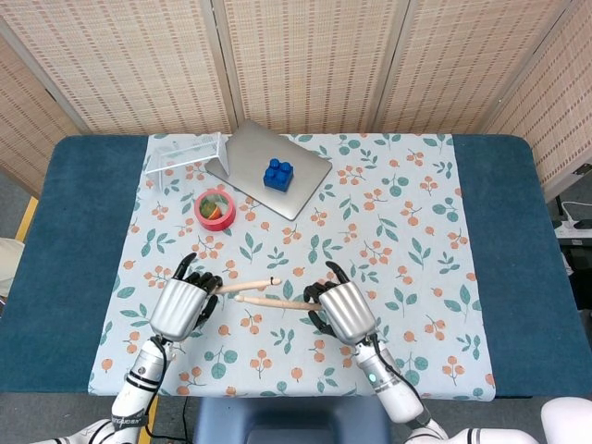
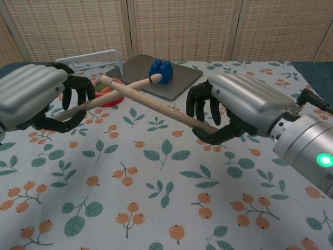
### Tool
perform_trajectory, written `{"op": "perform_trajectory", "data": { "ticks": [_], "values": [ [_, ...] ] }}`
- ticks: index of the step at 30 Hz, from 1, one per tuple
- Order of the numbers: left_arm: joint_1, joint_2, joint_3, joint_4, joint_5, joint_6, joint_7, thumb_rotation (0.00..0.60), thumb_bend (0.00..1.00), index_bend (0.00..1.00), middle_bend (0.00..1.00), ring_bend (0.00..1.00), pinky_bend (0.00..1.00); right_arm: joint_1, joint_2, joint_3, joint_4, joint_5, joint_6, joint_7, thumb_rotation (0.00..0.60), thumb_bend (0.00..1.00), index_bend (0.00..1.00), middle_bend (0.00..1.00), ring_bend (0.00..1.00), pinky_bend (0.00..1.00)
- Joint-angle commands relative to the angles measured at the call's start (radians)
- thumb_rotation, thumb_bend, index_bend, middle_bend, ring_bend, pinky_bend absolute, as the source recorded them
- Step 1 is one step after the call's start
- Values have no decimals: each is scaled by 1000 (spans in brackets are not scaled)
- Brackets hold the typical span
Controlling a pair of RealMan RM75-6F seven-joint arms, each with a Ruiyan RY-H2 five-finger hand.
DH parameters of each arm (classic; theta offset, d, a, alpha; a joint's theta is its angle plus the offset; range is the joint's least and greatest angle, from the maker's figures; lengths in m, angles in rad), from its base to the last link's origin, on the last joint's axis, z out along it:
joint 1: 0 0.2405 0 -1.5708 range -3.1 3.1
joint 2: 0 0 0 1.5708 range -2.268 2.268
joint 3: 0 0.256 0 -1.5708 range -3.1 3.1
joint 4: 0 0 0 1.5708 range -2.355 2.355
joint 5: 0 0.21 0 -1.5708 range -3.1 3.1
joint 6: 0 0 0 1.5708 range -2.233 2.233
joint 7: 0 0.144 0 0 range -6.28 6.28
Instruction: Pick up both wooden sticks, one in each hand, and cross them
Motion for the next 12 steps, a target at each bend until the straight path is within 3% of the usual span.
{"op": "perform_trajectory", "data": {
  "ticks": [1, 12],
  "values": [
    [2, -11, 3, -1, 19, 24, 38, 600, 530, 872, 907, 558, 171, 7, 10, 14, -22, 34, -15, -26, 600, 354, 1000, 855, 595, 146],
    [13, -31, 16, 35, 57, 60, 54, 600, 530, 873, 907, 558, 171, 10, 35, 16, -53, 83, -14, -65, 600, 353, 1000, 855, 595, 146]
  ]
}}
